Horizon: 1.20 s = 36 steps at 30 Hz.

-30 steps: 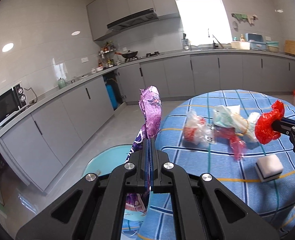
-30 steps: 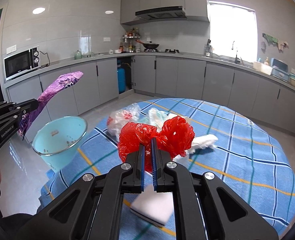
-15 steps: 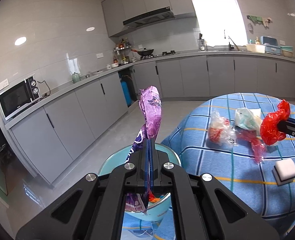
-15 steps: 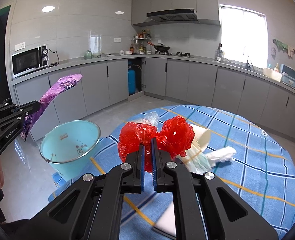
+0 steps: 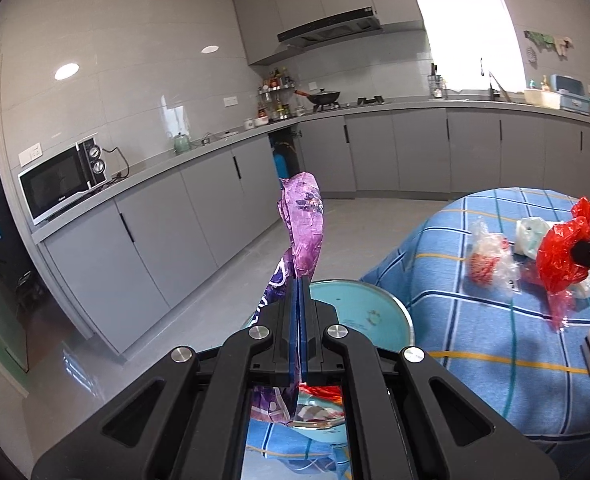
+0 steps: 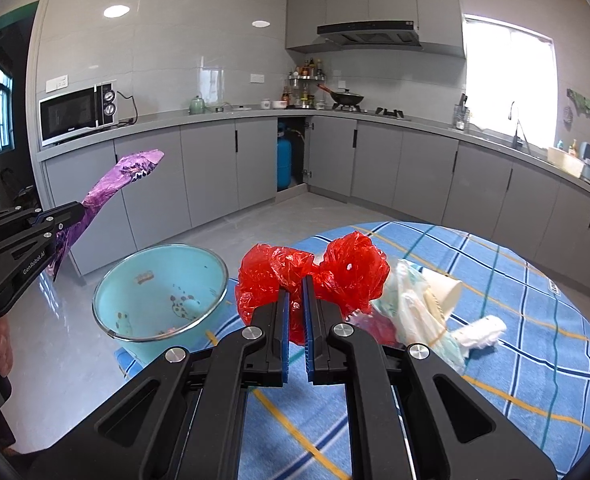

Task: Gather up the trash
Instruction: 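Carry the red bag and purple wrapper over the light-blue bucket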

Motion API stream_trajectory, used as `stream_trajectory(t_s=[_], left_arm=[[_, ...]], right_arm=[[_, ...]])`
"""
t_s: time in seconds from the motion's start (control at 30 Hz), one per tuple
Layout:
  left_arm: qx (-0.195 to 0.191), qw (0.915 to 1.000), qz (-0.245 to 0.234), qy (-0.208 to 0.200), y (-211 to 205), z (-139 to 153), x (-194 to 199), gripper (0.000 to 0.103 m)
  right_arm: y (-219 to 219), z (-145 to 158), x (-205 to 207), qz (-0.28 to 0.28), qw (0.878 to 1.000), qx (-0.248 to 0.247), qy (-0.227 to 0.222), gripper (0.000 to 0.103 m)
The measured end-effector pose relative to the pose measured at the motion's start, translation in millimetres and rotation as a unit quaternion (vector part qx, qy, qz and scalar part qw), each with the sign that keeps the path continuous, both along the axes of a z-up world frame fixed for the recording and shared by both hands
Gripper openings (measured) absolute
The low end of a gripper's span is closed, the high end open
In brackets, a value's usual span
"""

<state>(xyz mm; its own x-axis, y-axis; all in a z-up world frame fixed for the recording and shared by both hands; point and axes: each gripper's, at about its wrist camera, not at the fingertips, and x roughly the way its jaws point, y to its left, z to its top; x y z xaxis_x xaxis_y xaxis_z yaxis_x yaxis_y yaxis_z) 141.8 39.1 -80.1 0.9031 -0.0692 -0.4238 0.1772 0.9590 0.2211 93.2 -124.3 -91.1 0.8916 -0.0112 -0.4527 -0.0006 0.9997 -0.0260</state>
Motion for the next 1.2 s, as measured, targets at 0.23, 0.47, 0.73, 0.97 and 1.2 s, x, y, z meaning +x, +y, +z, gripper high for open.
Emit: stream_trajectory(t_s=[0.23,0.47,0.73,0.97,1.2], left_arm=[[0.009,0.9996,0.026,0.003,12.8,-3.3,9.9,0.001],[0.012,0.9990,0.043,0.011,21.9,-7.5,17.6,0.001],[0.016,0.9983,0.052,0.019,27.4,-12.2,24.0,0.001],[0.026,0.9976,0.063,0.015,29.9,-13.2,27.2,0.001],[0.026,0.9968,0.072,0.019,34.7,-16.5,32.1,0.001]], right_arm=[[13.4,0.0,14.1,0.018,1.000,-0.002,0.002,0.007],[27.7,-1.5,27.4,0.037,0.999,0.000,0.004,0.007],[39.1,-3.5,40.3,0.054,0.998,0.000,0.008,0.007],[46.5,-3.4,53.0,0.066,0.998,-0.001,0.011,0.007],[52.5,-7.0,62.5,0.074,0.997,0.000,0.017,0.007]])
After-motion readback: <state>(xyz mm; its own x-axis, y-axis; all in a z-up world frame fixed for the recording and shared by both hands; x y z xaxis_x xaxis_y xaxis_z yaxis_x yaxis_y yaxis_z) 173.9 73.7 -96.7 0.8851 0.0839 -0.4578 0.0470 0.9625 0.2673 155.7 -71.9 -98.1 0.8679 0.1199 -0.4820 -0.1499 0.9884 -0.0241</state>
